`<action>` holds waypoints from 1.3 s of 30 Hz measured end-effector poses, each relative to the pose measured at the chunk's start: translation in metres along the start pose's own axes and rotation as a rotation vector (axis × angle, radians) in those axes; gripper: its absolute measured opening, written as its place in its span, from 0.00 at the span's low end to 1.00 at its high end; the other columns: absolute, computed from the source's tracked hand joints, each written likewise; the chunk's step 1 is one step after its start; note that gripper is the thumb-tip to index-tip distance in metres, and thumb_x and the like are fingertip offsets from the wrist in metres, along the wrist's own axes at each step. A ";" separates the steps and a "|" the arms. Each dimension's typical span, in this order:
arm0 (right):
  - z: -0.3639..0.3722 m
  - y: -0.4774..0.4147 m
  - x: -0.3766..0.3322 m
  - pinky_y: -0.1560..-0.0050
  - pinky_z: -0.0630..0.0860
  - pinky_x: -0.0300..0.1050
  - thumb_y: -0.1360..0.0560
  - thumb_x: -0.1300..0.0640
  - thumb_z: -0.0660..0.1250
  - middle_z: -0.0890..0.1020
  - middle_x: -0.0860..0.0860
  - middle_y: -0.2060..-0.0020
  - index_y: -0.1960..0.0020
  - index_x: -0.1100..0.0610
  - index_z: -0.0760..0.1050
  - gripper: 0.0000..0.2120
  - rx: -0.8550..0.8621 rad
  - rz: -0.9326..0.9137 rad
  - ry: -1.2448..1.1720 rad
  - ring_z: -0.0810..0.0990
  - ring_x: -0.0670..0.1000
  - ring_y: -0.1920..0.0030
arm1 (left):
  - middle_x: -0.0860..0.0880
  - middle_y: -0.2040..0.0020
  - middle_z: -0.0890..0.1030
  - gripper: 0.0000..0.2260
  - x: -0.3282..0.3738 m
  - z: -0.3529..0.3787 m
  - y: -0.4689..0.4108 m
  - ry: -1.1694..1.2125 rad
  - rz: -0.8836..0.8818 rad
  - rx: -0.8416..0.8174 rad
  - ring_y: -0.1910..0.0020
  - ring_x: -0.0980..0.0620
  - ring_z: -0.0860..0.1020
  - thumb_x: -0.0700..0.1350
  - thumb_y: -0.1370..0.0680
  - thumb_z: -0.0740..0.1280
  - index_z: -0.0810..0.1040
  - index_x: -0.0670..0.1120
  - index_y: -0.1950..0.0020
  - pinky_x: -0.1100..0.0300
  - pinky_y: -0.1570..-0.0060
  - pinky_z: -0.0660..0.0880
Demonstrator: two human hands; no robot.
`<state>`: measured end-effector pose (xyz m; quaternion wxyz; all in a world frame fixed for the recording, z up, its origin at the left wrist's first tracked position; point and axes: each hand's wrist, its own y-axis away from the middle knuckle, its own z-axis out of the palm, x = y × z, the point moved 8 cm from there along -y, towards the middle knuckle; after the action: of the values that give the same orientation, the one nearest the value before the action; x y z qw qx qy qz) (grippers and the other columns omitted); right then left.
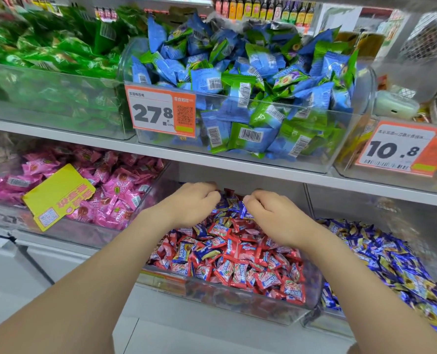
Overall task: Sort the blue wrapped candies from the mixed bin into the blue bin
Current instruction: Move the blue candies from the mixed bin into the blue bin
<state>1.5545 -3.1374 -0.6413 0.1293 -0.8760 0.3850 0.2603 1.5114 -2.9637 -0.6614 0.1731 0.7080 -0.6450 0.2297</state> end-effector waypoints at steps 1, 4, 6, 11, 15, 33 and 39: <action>-0.002 -0.001 0.000 0.63 0.67 0.47 0.14 0.40 0.55 0.74 0.49 0.68 0.60 0.55 0.68 0.23 0.025 0.002 -0.020 0.73 0.50 0.65 | 0.46 0.66 0.73 0.16 0.000 -0.004 0.003 0.000 -0.026 0.008 0.65 0.45 0.69 0.50 0.16 0.56 0.66 0.44 0.61 0.50 0.61 0.68; -0.006 -0.004 0.000 0.62 0.70 0.48 0.18 0.33 0.58 0.78 0.49 0.67 0.57 0.56 0.72 0.26 0.063 0.002 -0.045 0.75 0.48 0.66 | 0.47 0.71 0.70 0.18 -0.009 -0.014 0.008 -0.018 -0.096 0.045 0.69 0.48 0.65 0.51 0.18 0.58 0.67 0.43 0.64 0.54 0.66 0.64; 0.000 -0.006 0.004 0.69 0.69 0.44 0.18 0.36 0.62 0.81 0.49 0.71 0.54 0.57 0.70 0.23 0.012 0.033 -0.155 0.80 0.45 0.69 | 0.45 0.68 0.77 0.16 -0.020 -0.014 0.013 -0.026 -0.134 0.020 0.70 0.49 0.69 0.48 0.19 0.60 0.74 0.38 0.60 0.56 0.66 0.66; 0.010 -0.011 0.002 0.71 0.77 0.48 0.14 0.52 0.65 0.87 0.58 0.63 0.40 0.55 0.71 0.08 -0.053 0.036 -0.417 0.82 0.57 0.71 | 0.50 0.53 0.82 0.10 -0.019 -0.007 0.032 -0.117 -0.075 -0.187 0.62 0.58 0.79 0.46 0.14 0.61 0.82 0.52 0.42 0.63 0.64 0.71; 0.012 -0.018 0.004 0.63 0.78 0.47 0.13 0.58 0.62 0.87 0.52 0.54 0.37 0.50 0.82 0.12 -0.007 0.049 -0.458 0.75 0.51 0.67 | 0.54 0.54 0.78 0.14 -0.020 0.003 0.036 -0.104 -0.067 -0.255 0.55 0.56 0.77 0.60 0.22 0.73 0.81 0.55 0.41 0.59 0.58 0.72; 0.029 -0.067 0.012 0.46 0.81 0.53 0.21 0.32 0.65 0.82 0.55 0.45 0.40 0.52 0.79 0.25 0.080 0.153 0.424 0.82 0.61 0.46 | 0.45 0.60 0.82 0.11 -0.034 -0.025 0.025 -0.141 -0.126 0.100 0.61 0.42 0.80 0.47 0.15 0.61 0.81 0.47 0.50 0.50 0.59 0.77; 0.029 -0.074 0.016 0.57 0.76 0.48 0.19 0.38 0.64 0.79 0.55 0.59 0.54 0.58 0.76 0.22 0.038 0.172 0.254 0.81 0.60 0.56 | 0.46 0.39 0.77 0.19 -0.037 0.001 0.025 -0.258 -0.128 -0.163 0.41 0.43 0.77 0.48 0.16 0.67 0.74 0.50 0.25 0.52 0.42 0.74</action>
<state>1.6081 -3.0855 -0.6726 0.0734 -0.8631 0.4765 0.1505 1.4849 -2.9366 -0.6839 0.1599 0.7548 -0.6320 0.0722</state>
